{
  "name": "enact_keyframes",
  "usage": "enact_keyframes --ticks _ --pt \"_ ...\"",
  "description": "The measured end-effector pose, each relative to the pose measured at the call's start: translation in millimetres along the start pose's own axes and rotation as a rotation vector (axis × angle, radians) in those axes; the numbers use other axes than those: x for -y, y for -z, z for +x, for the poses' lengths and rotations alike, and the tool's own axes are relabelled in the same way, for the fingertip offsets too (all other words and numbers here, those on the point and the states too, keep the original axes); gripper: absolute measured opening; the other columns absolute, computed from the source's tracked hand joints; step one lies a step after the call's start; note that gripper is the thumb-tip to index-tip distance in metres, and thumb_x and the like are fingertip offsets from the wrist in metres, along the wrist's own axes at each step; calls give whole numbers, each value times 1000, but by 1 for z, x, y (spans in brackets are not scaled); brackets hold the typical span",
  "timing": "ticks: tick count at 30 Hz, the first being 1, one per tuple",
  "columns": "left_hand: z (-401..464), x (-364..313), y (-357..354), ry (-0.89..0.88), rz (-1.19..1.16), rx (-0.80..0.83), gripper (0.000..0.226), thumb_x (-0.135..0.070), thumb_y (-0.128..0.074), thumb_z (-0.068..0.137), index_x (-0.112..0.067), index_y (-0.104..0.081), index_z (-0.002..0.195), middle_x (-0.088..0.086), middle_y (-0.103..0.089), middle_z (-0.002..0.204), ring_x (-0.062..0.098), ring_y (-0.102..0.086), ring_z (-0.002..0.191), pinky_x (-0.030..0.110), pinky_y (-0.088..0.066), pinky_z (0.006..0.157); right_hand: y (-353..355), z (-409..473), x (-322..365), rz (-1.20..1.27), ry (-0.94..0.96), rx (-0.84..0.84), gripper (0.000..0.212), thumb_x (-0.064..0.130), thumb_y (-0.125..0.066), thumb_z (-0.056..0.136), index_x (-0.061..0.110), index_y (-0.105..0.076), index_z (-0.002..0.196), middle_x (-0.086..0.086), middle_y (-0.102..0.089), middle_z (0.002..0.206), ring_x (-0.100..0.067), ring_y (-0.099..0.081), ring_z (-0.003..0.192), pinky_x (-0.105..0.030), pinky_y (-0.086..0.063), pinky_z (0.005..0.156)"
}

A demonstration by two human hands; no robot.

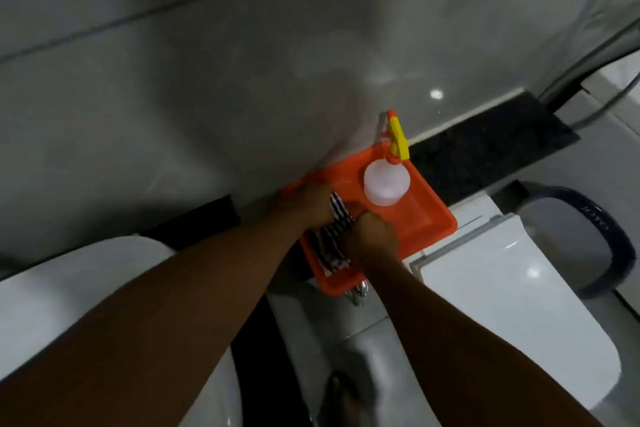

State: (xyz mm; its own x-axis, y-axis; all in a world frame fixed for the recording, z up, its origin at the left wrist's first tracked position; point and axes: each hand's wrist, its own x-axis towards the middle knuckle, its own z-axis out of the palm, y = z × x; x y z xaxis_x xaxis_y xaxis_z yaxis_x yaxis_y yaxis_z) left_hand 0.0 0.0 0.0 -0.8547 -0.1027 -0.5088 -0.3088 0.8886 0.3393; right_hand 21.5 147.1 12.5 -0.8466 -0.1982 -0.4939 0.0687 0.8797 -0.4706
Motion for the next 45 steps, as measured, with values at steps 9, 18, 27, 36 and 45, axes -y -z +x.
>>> enact_keyframes --ticks 9,18,27,36,45 --pt "33 8 -19 227 -64 104 76 -57 -49 69 -12 -64 128 18 -63 135 37 -61 120 52 -48 106 -19 33 -20 110 -27 86 38 26 -65 91 9 -54 123 -12 -64 117 -26 -64 107 -36 -57 89" --pt "-31 23 56 198 -712 59 30 -6 -67 67 -12 -67 97 9 -72 100 22 -69 93 30 -59 74 46 17 8 492 37 173 20 10 -78 76 13 -66 92 -9 -72 96 -21 -68 86 -35 -57 80" --pt "-217 70 158 125 -1255 -160 36 -21 -79 80 -11 -74 114 13 -78 112 28 -72 103 44 -57 96 103 -90 139 782 392 241 23 -8 -69 78 6 -75 96 -17 -79 97 -36 -73 92 -41 -61 84" --pt "-423 169 203 170 -1286 -534 46 -33 -86 70 -24 -70 112 5 -82 103 26 -78 95 40 -64 75 63 -222 289 819 599 797 45 -15 -53 79 7 -74 114 -19 -74 117 -35 -71 106 -34 -62 79" --pt "-468 217 243 520 -843 -935 45 -30 -77 83 3 -67 112 31 -68 117 43 -68 105 54 -57 93 10 -248 390 751 526 428 30 -3 -77 73 1 -73 102 -17 -79 91 -34 -77 82 -48 -63 80"
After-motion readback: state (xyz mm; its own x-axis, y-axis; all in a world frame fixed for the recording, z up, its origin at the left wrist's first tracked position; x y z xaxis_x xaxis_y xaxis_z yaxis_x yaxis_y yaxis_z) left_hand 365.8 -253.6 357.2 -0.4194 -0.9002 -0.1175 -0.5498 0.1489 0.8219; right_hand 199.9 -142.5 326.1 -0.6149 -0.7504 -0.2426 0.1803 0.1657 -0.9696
